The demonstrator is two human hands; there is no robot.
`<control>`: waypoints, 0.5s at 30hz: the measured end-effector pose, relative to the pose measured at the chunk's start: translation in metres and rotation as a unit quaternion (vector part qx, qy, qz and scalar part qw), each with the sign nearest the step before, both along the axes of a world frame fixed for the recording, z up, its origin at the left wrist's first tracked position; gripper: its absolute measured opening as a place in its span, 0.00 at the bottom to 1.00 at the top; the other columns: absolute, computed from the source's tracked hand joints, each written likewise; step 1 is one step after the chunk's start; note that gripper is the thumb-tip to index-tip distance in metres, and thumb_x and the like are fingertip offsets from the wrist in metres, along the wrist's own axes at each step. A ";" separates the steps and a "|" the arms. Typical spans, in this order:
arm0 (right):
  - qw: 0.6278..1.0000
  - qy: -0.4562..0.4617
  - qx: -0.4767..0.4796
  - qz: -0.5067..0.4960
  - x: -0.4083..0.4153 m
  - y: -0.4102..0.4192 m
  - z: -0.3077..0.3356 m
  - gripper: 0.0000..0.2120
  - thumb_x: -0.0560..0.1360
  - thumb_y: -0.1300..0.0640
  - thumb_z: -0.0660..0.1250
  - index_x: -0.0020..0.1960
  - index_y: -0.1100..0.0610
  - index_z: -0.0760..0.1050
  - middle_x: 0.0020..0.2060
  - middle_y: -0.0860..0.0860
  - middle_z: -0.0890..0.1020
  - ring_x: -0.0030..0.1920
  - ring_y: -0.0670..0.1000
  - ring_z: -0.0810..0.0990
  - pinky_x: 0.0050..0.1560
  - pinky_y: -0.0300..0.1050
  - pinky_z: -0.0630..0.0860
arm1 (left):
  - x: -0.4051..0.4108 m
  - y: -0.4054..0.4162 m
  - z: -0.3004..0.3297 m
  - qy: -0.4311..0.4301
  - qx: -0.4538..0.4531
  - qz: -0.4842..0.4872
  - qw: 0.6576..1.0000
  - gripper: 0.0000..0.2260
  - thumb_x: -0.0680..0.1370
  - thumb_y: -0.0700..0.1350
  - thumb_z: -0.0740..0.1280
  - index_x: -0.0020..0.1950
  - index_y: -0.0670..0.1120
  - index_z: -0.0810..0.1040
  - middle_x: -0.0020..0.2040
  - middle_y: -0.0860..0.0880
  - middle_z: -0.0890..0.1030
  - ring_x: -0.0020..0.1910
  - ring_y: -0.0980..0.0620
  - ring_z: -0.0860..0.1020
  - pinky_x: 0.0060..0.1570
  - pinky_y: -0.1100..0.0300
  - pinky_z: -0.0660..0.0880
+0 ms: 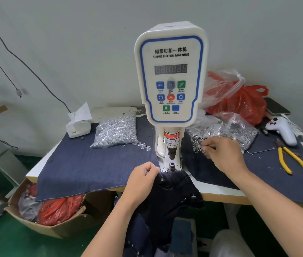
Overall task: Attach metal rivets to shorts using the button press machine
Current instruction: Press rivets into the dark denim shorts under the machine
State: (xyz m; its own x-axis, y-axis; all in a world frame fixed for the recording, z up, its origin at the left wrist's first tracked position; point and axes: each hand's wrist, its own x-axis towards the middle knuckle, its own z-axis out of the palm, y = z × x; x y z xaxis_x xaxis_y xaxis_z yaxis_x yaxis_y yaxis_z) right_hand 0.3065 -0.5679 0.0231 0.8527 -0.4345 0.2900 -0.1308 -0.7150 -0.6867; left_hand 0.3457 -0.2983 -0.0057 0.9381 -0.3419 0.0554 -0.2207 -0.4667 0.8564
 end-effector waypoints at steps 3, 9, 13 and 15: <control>0.998 -0.012 0.059 -0.002 -0.006 0.006 0.002 0.08 0.77 0.58 0.75 0.42 0.48 0.81 0.32 0.46 0.85 0.31 0.44 0.85 0.43 0.46 0.84 | 0.000 0.000 0.001 -0.003 -0.003 0.000 1.000 0.15 0.82 0.47 0.65 0.35 0.50 0.69 0.31 0.59 0.71 0.32 0.61 0.68 0.34 0.68 0.66; 0.959 -0.012 0.284 0.007 -0.012 0.025 0.005 0.05 0.76 0.59 0.76 0.44 0.58 0.82 0.31 0.51 0.85 0.32 0.48 0.83 0.34 0.38 0.81 | 0.000 0.000 0.000 -0.007 0.000 0.002 1.000 0.15 0.82 0.47 0.64 0.36 0.49 0.70 0.31 0.58 0.71 0.32 0.61 0.68 0.34 0.68 0.66; 0.921 0.017 0.387 0.038 -0.014 0.042 0.004 0.04 0.78 0.63 0.73 0.44 0.61 0.83 0.35 0.54 0.85 0.32 0.45 0.80 0.34 0.36 0.80 | 0.001 0.000 0.000 -0.004 -0.004 -0.002 1.000 0.14 0.82 0.47 0.64 0.37 0.48 0.70 0.32 0.57 0.71 0.33 0.61 0.68 0.34 0.68 0.66; 0.912 0.032 0.408 0.044 -0.015 0.047 0.003 0.03 0.79 0.66 0.71 0.47 0.62 0.83 0.36 0.55 0.85 0.33 0.46 0.81 0.36 0.36 0.81 | 0.001 0.000 0.000 -0.003 -0.005 -0.002 1.000 0.14 0.82 0.47 0.64 0.37 0.48 0.70 0.32 0.58 0.71 0.33 0.61 0.68 0.34 0.68 0.66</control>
State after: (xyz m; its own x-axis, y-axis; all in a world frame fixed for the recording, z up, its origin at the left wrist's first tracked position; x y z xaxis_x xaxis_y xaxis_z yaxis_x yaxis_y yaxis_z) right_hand 0.2918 -0.5214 0.0261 0.8987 -0.4119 -0.1503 -0.1561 0.0197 -0.9875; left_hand 0.3463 -0.2983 -0.0062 0.9367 -0.3442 0.0650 -0.2275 -0.4567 0.8601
